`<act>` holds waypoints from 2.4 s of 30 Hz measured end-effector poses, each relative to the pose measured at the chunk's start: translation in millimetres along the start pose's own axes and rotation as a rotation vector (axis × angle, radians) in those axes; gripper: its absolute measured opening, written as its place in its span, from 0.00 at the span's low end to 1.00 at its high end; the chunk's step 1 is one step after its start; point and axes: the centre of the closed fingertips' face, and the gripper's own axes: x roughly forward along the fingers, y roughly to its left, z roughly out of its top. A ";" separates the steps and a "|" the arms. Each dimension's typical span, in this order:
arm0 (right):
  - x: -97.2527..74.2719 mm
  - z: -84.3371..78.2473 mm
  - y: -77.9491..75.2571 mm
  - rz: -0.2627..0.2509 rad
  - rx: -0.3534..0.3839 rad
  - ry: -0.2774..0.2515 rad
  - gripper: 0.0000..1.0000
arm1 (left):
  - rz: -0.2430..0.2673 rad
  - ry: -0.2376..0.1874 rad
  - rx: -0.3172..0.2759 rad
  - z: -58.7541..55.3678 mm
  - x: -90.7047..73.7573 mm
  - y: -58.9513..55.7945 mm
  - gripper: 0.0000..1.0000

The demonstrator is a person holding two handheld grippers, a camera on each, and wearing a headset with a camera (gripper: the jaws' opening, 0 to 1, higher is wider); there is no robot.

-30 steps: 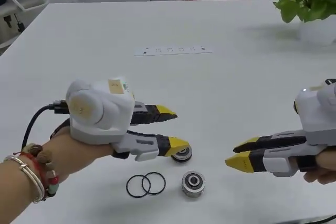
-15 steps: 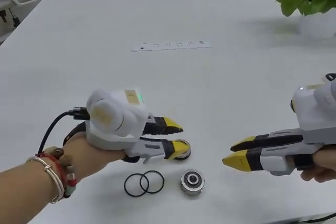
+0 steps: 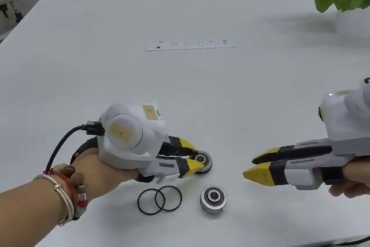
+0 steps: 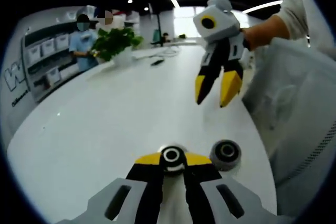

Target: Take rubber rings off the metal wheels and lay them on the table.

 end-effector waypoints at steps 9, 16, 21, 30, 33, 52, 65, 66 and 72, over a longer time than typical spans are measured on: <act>8.8 0.8 1.0 0.023 -0.008 0.010 0.23 | 0.006 0.015 0.004 -0.4 1.2 -0.1 0.14; 21.8 5.2 7.3 0.046 -0.109 0.036 0.23 | 0.004 0.014 0.000 -0.6 2.5 -0.8 0.14; 36.7 10.4 3.8 0.035 -0.185 0.048 0.23 | -0.005 0.011 0.001 -0.7 3.4 -2.2 0.14; 65.9 8.6 -4.0 0.029 -0.348 0.095 0.23 | -0.011 0.006 0.008 -0.3 5.0 -2.4 0.14; 72.5 6.1 -5.5 0.030 -0.375 0.108 0.22 | -0.010 0.004 0.007 -0.2 5.5 -2.0 0.14; 75.2 3.8 -4.1 0.038 -0.403 0.093 0.18 | -0.002 -0.009 0.007 -0.3 5.4 -1.9 0.14; 71.5 2.7 -4.2 0.052 -0.283 0.098 0.17 | 0.000 -0.010 0.007 -1.0 4.8 -2.8 0.14; 71.5 4.0 -5.2 0.051 -0.291 0.092 0.21 | -0.001 -0.010 0.008 -1.0 4.7 -2.9 0.14; 78.7 5.7 -3.0 0.046 -0.328 0.072 0.25 | -0.001 -0.012 0.011 -1.1 4.4 -3.1 0.14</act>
